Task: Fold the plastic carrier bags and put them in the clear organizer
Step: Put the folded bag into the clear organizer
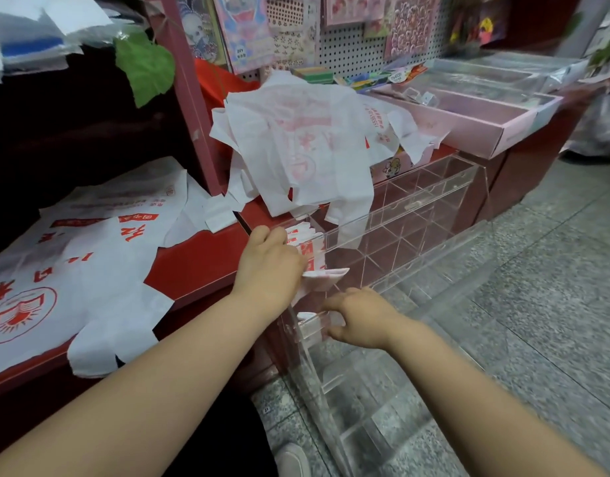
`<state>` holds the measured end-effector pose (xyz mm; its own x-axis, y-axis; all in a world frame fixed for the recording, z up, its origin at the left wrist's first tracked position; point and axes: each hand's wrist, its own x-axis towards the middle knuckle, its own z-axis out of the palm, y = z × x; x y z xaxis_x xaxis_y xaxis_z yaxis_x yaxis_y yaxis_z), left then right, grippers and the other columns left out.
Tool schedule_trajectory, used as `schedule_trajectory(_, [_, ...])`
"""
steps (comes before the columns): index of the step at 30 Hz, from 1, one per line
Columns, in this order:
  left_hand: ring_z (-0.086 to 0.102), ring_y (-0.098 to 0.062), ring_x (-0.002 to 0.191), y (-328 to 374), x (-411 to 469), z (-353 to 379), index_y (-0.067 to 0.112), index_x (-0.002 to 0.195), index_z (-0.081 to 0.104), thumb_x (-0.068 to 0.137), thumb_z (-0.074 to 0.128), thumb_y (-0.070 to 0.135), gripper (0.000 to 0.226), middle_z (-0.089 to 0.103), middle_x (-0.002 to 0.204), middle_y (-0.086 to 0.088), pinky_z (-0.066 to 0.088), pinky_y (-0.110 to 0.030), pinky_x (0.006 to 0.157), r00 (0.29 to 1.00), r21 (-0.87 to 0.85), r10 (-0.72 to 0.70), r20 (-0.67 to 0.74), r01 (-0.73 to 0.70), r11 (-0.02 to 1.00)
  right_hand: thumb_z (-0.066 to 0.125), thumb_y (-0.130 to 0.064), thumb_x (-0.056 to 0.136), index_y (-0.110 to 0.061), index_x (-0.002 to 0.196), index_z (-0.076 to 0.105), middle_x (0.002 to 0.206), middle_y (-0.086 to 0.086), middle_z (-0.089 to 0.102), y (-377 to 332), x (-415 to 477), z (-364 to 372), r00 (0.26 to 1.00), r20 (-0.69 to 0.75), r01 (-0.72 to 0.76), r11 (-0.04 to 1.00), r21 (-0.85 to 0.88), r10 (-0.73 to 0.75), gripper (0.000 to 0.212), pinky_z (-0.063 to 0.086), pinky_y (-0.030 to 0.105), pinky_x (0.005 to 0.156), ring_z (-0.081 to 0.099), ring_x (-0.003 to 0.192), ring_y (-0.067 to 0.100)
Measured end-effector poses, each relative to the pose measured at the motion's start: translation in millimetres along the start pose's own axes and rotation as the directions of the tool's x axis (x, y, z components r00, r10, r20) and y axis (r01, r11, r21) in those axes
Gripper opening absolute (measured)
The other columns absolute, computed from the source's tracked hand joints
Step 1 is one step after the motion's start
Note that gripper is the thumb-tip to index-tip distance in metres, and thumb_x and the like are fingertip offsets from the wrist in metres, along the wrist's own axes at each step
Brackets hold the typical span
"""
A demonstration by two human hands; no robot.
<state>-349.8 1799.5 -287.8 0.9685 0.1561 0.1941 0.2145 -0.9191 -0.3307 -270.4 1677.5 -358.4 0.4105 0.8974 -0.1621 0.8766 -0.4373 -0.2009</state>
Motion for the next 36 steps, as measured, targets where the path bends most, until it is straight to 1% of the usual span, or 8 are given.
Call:
schedule_trajectory(5, [0.044, -0.018, 0.081, -1, 6, 2, 0.023, 0.075, 0.072, 0.065, 0.073, 0.021, 0.01, 0.051, 0.062, 0.006, 0.014, -0.031, 0.071, 0.992, 0.07, 0.122, 0.044, -0.125, 0.99, 0.052, -0.025, 0.09, -0.02, 0.126, 0.054, 0.128, -0.005, 0.055, 12, -2, 5, 0.999, -0.031, -0.029, 0.962, 0.27, 0.038, 0.036, 0.038, 0.025, 0.094, 0.052, 0.112, 0.011])
schedule_trajectory(8, [0.034, -0.018, 0.077, 1, 6, 8, 0.021, 0.068, 0.07, 0.063, 0.074, 0.018, 0.007, 0.048, 0.06, 0.007, 0.014, -0.032, 0.076, 0.975, 0.084, 0.207, 0.077, -0.213, 0.973, 0.059, -0.012, 0.086, -0.017, 0.097, 0.065, 0.084, -0.015, 0.058, 17, -4, 13, 0.983, -0.126, -0.029, 0.8, 0.599, 0.13, 0.014, 0.037, 0.014, 0.063, 0.052, 0.059, -0.01])
schedule_trajectory(11, [0.043, -0.02, 0.058, 1, 2, 13, 0.018, 0.035, 0.055, 0.027, 0.085, 0.009, 0.032, 0.041, 0.039, 0.005, 0.021, -0.029, 0.073, 0.965, 0.081, 0.264, 0.011, -0.264, 0.961, 0.066, -0.006, 0.08, -0.025, 0.073, 0.05, 0.073, -0.015, 0.052, 20, -5, 18, 0.874, -0.338, 0.021, 0.667, 0.745, 0.349, 0.026, 0.036, 0.016, 0.058, 0.049, 0.054, 0.0])
schedule_trajectory(16, [0.055, -0.023, 0.06, -2, -5, 25, 0.02, 0.041, 0.063, 0.026, 0.09, 0.02, 0.031, 0.054, 0.047, 0.005, 0.027, -0.034, 0.08, 0.963, -0.055, 0.263, -0.058, -0.266, 0.962, 0.061, -0.016, 0.085, -0.024, 0.121, 0.057, 0.106, -0.016, 0.057, 10, -2, -1, 0.914, -0.365, 0.016, 0.886, 0.464, 0.175, 0.036, 0.036, 0.017, 0.066, 0.049, 0.066, 0.001])
schedule_trajectory(19, [0.052, -0.028, 0.093, -7, -15, 37, 0.013, 0.088, 0.071, 0.04, 0.088, 0.028, 0.053, 0.068, 0.094, -0.011, 0.027, -0.039, 0.09, 0.976, -0.219, 0.095, -0.195, -0.138, 0.966, 0.05, -0.021, 0.092, -0.029, 0.117, 0.062, 0.112, -0.008, 0.065, 5, 2, -8, 0.931, -0.305, -0.11, 0.95, 0.291, 0.201, 0.029, 0.038, 0.023, 0.077, 0.057, 0.1, 0.011])
schedule_trajectory(24, [0.009, -0.015, 0.143, -18, -37, 43, 0.018, 0.147, 0.019, 0.086, 0.057, 0.045, 0.077, 0.015, 0.155, -0.001, -0.01, -0.025, 0.108, 0.989, -0.436, -0.146, -0.035, 0.116, 0.892, 0.045, -0.023, 0.094, -0.034, 0.118, 0.06, 0.12, -0.012, 0.062, 3, 12, -10, 0.937, -0.27, -0.165, 0.963, 0.212, 0.22, 0.03, 0.04, 0.023, 0.08, 0.053, 0.113, 0.012])
schedule_trajectory(31, [-0.013, -0.008, 0.141, -25, -36, 42, 0.023, 0.148, -0.006, 0.093, 0.039, 0.05, 0.075, -0.009, 0.156, 0.006, -0.014, -0.023, 0.108, 0.993, -0.418, -0.069, 0.091, 0.101, 0.903, 0.041, -0.025, 0.095, -0.029, 0.124, 0.055, 0.124, -0.006, 0.06, -6, 22, -6, 0.982, -0.134, -0.128, 0.99, 0.06, 0.135, 0.032, 0.045, 0.029, 0.086, 0.055, 0.112, 0.017])
schedule_trajectory(36, [-0.011, -0.008, 0.142, -29, -48, 29, 0.024, 0.148, 0.0, 0.094, 0.04, 0.047, 0.072, -0.008, 0.156, 0.005, -0.016, -0.021, 0.106, 0.997, -0.504, -0.068, 0.041, 0.08, 0.86, 0.048, -0.023, 0.092, -0.024, 0.118, 0.06, 0.115, -0.008, 0.064, -15, 2, -27, 0.907, -0.379, -0.123, 0.976, 0.181, 0.185, 0.029, 0.038, 0.022, 0.076, 0.057, 0.107, 0.013])
